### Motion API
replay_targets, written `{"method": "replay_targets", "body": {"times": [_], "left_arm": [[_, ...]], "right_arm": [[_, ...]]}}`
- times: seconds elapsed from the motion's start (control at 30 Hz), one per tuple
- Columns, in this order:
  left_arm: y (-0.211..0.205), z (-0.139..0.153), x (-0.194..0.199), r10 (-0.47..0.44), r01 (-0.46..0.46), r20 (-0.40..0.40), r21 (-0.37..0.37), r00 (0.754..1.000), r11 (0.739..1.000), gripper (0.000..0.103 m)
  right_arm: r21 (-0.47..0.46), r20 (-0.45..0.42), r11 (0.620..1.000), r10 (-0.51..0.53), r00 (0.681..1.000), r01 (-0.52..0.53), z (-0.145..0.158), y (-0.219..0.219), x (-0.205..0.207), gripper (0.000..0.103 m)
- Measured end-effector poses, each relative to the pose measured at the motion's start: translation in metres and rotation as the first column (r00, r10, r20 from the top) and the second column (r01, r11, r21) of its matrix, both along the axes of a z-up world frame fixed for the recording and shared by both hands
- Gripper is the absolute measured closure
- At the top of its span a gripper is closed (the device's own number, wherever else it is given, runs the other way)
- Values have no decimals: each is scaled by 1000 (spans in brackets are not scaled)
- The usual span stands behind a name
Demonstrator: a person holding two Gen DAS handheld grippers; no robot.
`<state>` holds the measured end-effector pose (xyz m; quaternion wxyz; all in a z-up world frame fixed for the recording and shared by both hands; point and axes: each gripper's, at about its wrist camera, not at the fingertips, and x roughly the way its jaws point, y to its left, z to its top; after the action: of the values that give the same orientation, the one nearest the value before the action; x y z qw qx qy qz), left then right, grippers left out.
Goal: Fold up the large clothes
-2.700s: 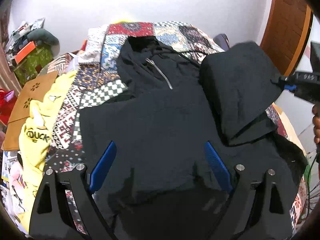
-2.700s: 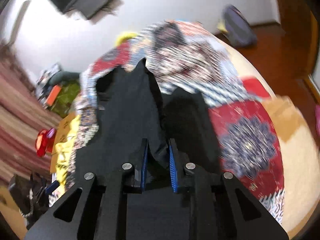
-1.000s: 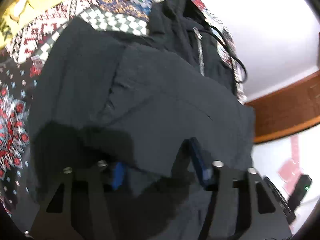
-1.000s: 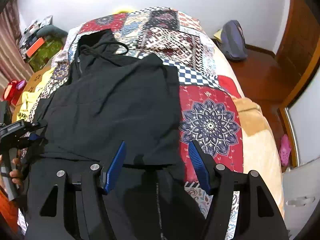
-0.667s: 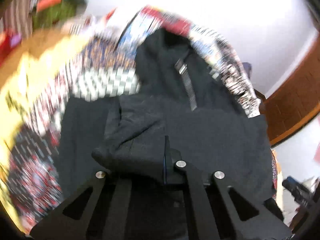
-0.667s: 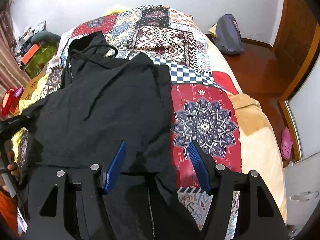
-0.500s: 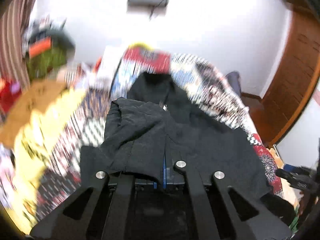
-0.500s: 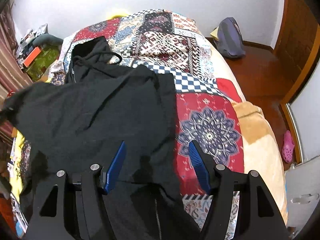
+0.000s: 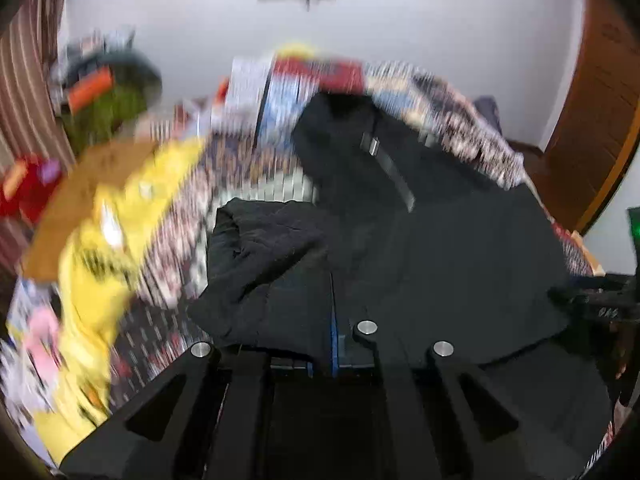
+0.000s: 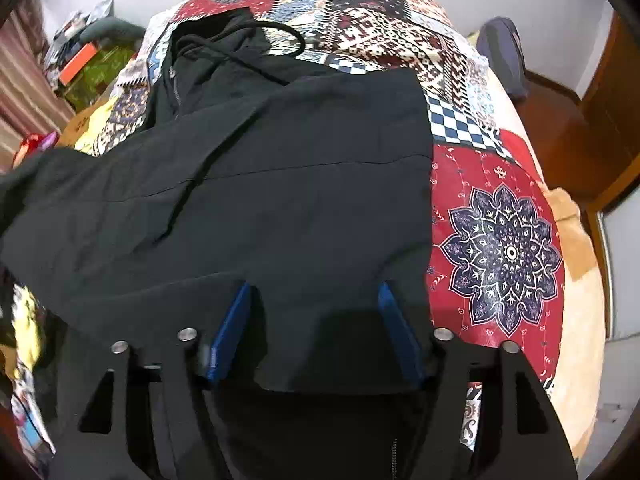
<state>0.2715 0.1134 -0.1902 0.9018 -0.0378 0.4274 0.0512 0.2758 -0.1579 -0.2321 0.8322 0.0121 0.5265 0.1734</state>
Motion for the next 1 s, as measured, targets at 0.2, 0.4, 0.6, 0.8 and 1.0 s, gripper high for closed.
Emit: {"method": "replay_targets", "body": {"times": [0.2, 0.4, 0.6, 0.8, 1.0], "left_arm": [[16, -51, -8, 0, -5, -156, -32, 988, 999, 74], [31, -60, -18, -26, 25, -228, -7, 973, 1000, 41], [45, -34, -24, -58, 74, -226, 62, 972, 995, 34], [45, 14, 3, -87, 103, -127, 118, 988, 988, 28], [36, 49, 59, -122, 124, -30, 76, 992, 989, 26]], "right_arm": [[-38, 3, 999, 34, 999, -34, -2, 4, -6, 33], [-43, -15, 999, 32, 999, -32, -1, 7, -4, 33], [-42, 11, 998, 45, 999, -44, 16, 9, -1, 33], [17, 95, 999, 27, 995, -28, 54, 11, 18, 33], [74, 170, 997, -5, 985, -8, 91, 24, 53, 33]]}}
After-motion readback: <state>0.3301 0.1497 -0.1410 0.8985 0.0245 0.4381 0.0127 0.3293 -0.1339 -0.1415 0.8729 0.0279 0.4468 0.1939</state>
